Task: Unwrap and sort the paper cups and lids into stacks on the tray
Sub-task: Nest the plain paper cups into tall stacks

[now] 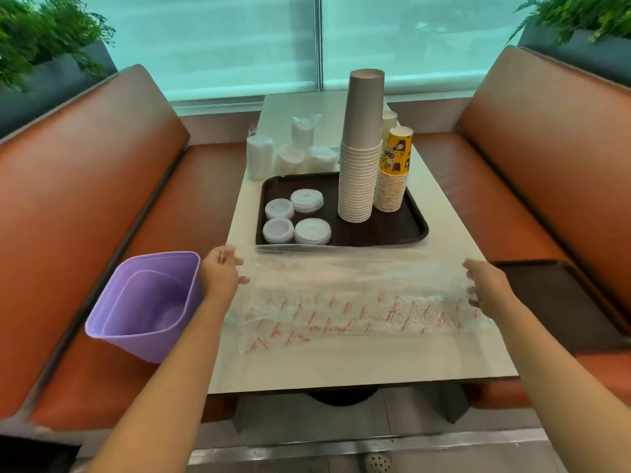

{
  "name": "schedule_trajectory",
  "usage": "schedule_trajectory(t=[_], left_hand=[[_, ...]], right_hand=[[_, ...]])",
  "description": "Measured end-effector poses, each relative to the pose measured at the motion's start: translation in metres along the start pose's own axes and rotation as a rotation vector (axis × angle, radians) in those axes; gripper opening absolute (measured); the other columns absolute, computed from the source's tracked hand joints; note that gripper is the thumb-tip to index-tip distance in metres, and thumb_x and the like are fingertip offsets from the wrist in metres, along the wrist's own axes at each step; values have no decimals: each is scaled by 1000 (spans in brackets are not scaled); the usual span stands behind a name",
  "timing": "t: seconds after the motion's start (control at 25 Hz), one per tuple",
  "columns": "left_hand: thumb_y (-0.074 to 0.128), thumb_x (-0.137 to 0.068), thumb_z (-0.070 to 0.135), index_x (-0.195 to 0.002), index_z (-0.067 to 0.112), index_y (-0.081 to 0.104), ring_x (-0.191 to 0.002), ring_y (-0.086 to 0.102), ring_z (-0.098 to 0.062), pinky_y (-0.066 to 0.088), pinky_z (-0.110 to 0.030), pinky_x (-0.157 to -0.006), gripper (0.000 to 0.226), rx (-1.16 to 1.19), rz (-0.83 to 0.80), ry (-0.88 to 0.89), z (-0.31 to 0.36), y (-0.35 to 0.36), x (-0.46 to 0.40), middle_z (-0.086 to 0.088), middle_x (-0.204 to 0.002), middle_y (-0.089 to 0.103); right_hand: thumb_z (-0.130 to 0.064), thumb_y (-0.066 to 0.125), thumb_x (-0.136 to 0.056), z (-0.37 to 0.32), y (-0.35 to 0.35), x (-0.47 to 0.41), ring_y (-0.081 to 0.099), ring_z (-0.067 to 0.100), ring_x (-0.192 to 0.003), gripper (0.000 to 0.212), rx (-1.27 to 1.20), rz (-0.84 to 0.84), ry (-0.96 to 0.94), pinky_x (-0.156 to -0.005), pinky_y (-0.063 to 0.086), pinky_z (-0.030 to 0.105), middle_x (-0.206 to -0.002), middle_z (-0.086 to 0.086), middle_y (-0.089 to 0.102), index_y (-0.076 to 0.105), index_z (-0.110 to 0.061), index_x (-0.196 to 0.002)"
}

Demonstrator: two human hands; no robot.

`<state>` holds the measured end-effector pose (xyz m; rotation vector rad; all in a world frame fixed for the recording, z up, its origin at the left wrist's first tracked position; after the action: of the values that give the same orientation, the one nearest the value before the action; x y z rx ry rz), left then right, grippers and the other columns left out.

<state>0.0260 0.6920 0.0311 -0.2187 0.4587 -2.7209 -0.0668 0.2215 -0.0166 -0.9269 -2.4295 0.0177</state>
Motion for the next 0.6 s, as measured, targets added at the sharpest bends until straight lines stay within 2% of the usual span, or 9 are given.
schedule_trajectory(t=[0.04, 0.12, 0.24, 0.32, 0.4, 0.44, 0.52, 0.56, 0.6], left_hand=[[46, -99, 30, -100, 8, 59, -56, 59, -22, 35, -15, -32, 26, -72, 32, 40, -4, -5, 2, -7, -85, 63], [52, -95, 37, -93, 4, 62, -68, 60, -27, 42, -24, -48, 34, -266, 54, 58, -18, -11, 3, -12, -84, 65], [58, -91, 31, -105, 7, 64, -89, 57, -28, 42, -30, -73, 29, -389, 7, -74, -48, -11, 0, -12, -103, 66], [58, -86, 30, -116, 13, 61, -100, 56, -28, 44, -35, -84, 34, -364, -34, -176, -58, -11, 1, -9, -116, 63], [58, -84, 38, -124, 19, 56, -113, 51, -29, 38, -42, -96, 45, -474, 7, -183, -53, -13, 3, -8, -128, 55], [59, -83, 41, -126, 20, 54, -117, 47, -30, 32, -45, -100, 48, -591, 72, -104, -41, -14, 6, -8, -131, 50], [61, -81, 38, -122, 19, 57, -118, 45, -33, 26, -50, -101, 46, -705, 191, 224, -9, 3, 23, -11, -130, 46], [57, -81, 37, -118, 18, 60, -117, 46, -33, 26, -52, -100, 42, -692, 185, 409, 7, 22, 38, -11, -129, 48], [51, -83, 36, -117, 18, 62, -119, 47, -33, 25, -54, -100, 40, -677, 105, 564, 18, 46, 53, -11, -130, 49]], right_hand=[[-22, 54, -94, 4, -4, 0, 41, 20, -61, 13, -3, 25, -27, -56, 31, 29, -82, 3, 47, 54, -13, -102], [-19, 58, -92, 12, -12, -3, 40, 19, -57, 8, 39, 88, -108, -52, 31, 26, -86, 10, 51, 57, -12, -95], [-16, 67, -86, 16, -9, -5, 45, 17, -60, 26, 211, 103, -203, -52, 35, 27, -83, 6, 56, 61, -3, -108], [-20, 71, -83, 16, 2, -3, 52, 22, -74, 46, 290, 27, -165, -64, 42, 30, -93, 6, 57, 55, -7, -124], [-28, 70, -81, 8, 5, 1, 48, 34, -110, 59, 484, 110, -162, -92, 43, 43, -124, 14, 51, 45, -17, -134], [-27, 67, -81, -3, 6, 10, 41, 37, -120, 59, 599, 219, -243, -99, 38, 48, -133, 16, 45, 44, -18, -134], [-21, 61, -81, -30, 26, 43, 40, 38, -122, 48, 703, 377, -612, -100, 35, 49, -132, 17, 47, 53, -13, -127], [-18, 57, -80, -39, 47, 62, 45, 39, -118, 41, 683, 347, -830, -98, 37, 47, -126, 18, 52, 59, -11, -120], [-17, 54, -79, -40, 73, 79, 51, 40, -113, 37, 693, 253, -1005, -95, 40, 47, -120, 19, 57, 64, -9, -114]])
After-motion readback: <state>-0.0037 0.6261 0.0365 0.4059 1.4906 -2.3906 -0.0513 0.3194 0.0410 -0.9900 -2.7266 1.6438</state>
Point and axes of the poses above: each hand's wrist, its own x-axis away from the middle knuckle, its own y-axis out of the palm, z = x × y, the point moved 6 cm from there along -x, towards the middle knuckle
